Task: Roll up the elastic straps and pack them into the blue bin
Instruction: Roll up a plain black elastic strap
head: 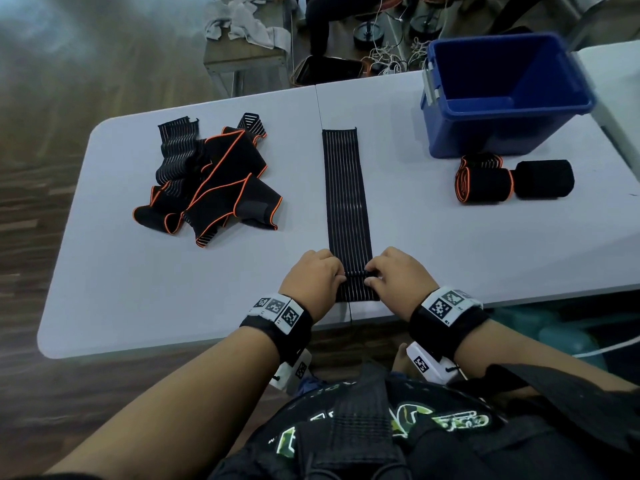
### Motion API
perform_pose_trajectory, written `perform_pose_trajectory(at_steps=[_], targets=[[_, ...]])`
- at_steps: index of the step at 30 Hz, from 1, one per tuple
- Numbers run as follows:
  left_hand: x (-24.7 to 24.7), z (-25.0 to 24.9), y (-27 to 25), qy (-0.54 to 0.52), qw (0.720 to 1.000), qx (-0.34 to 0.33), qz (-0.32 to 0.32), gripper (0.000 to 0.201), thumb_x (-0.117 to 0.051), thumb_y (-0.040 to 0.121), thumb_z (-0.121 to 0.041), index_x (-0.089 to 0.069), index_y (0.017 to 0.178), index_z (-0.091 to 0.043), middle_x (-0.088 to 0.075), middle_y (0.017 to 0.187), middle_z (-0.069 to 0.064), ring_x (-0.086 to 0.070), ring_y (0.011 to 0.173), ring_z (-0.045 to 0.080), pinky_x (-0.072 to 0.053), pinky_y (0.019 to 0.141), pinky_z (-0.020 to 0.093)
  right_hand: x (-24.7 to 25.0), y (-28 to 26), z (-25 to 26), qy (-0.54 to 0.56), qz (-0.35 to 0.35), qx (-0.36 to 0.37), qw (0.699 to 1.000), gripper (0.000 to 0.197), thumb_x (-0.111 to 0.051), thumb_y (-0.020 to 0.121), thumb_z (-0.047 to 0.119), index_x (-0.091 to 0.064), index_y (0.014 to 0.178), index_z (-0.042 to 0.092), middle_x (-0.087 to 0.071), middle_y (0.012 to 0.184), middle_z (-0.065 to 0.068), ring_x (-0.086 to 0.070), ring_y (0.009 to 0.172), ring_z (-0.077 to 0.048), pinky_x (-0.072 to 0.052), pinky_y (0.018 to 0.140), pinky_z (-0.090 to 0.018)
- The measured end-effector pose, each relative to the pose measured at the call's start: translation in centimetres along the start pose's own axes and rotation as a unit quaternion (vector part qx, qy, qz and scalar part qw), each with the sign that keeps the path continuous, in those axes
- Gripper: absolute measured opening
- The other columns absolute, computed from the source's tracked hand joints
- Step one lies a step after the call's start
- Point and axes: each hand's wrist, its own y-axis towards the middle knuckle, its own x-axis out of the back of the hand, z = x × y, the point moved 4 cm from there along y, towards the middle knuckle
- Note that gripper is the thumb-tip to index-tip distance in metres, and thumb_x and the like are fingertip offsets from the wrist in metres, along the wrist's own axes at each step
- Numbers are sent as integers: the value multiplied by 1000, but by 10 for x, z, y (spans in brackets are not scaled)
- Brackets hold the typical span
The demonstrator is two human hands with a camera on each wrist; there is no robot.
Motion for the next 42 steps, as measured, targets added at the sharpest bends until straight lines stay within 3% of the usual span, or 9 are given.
perform_pose_trajectory(at_steps=[9,13,16,19,22,27,30,35,42], targets=[[-6,-1,-4,30,997,-40,-51,10,-63,96,-20,-72,95,-18,-62,101,0,-51,90,22,-49,80,35,0,5,7,-31,-16,36,999,9,-58,96,23,-65,99,17,-54,105,-1,-59,89,-22,-51,83,-35],[-13,2,-12,45,996,-61,-44,30,-54,98,-37,-76,98,-16,-64,101,1,-55,87,23,-54,78,40,-5,1,6,-66,-5,64,996,25,-55,98,35,-70,106,17,-56,109,-1,-58,96,-21,-48,86,-32],[-15,5,-26,34,995,-82,-42,51,-59,85,-57,-75,107,-14,-66,106,2,-58,87,24,-55,77,36,-4,-7,4,-115,2,102,988,49,-64,84,57,-69,115,19,-57,111,0,-51,101,-22,-49,89,-37],[-16,10,-33,45,994,-87,-42,52,-79,78,-43,-71,119,-14,-67,114,2,-60,93,26,-57,80,42,-4,-14,0,-166,31,117,979,59,-71,79,53,-61,129,23,-55,120,3,-49,105,-22,-50,89,-38],[-13,8,-32,30,995,-81,-56,50,-79,80,-31,-67,125,-14,-70,111,3,-62,92,28,-57,80,44,-3,-15,-2,-150,18,126,980,46,-67,86,37,-61,129,25,-57,119,4,-52,103,-21,-50,89,-38],[-4,12,-25,-72,995,50,-50,56,-64,93,-30,-44,145,-22,-72,117,-4,-65,96,19,-53,85,35,6,-5,1,-15,9,61,998,27,-56,94,30,-64,120,26,-63,107,4,-60,98,-19,-49,86,-33],[2,18,-19,-152,979,124,-59,50,-66,93,-30,-47,139,-24,-74,109,-7,-68,92,16,-52,86,32,10,3,0,37,-4,12,999,29,-60,94,27,-62,122,23,-67,104,3,-62,95,-18,-49,87,-32],[2,27,-10,-221,954,186,-78,35,-68,93,-35,-55,124,-27,-75,89,-11,-69,90,8,-55,87,36,10,15,-6,91,-19,-53,994,35,-65,92,26,-52,125,21,-66,85,8,-62,85,-14,-47,78,-30],[3,26,-1,-223,953,189,-74,15,-66,95,-32,-59,108,-31,-70,70,-6,-66,75,6,-56,77,34,8,18,-7,87,-16,-63,994,31,-64,94,28,-47,120,25,-68,86,2,-64,83,-16,-52,79,-34]])
